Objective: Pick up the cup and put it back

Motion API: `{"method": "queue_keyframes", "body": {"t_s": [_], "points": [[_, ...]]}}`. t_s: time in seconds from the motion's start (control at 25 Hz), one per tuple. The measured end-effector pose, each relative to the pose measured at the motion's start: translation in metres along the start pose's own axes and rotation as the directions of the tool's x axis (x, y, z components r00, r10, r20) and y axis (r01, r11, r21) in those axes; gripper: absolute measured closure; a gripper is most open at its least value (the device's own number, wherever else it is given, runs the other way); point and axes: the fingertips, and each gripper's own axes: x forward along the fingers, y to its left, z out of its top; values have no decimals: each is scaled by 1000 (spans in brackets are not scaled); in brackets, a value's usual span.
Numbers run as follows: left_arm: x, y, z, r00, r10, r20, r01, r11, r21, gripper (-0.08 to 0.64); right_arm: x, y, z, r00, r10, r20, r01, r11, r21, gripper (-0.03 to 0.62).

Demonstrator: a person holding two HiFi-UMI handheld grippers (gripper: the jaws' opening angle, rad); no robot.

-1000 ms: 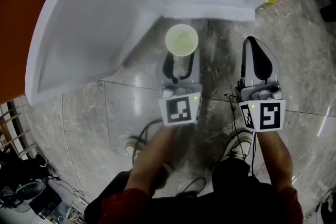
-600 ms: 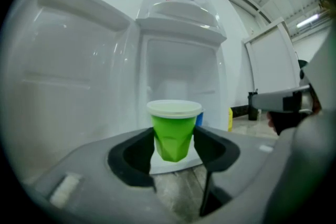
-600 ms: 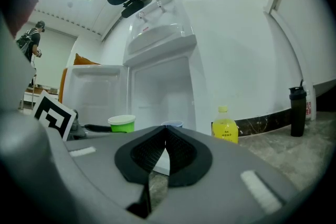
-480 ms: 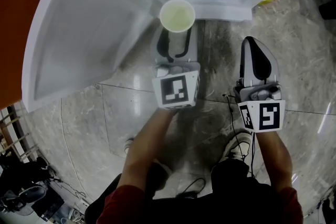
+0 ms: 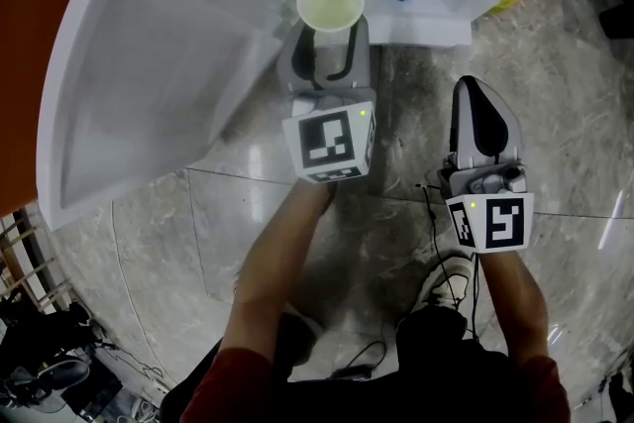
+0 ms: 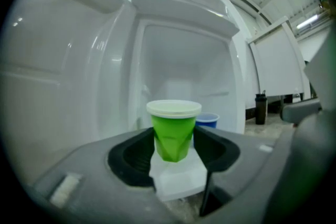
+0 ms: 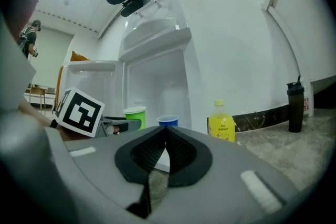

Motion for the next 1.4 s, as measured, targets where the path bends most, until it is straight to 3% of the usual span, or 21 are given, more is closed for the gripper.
{"method": "queue_keyframes", "body": {"t_s": [0.44,1.2,1.4], "points": [[40,10,1,999,31,10,-31,999,-6,327,4,-2,-9,1000,-4,-19,4,1000,6,592],[69,11,-24,997,55,-54,-55,998,-15,319,5,-6,-15,999,-12,-30,13,1000,17,592],[72,11,-36,994,36,-104,-40,998,-39,321,5,-7,-14,999,-18,-28,18,1000,17,592]]}}
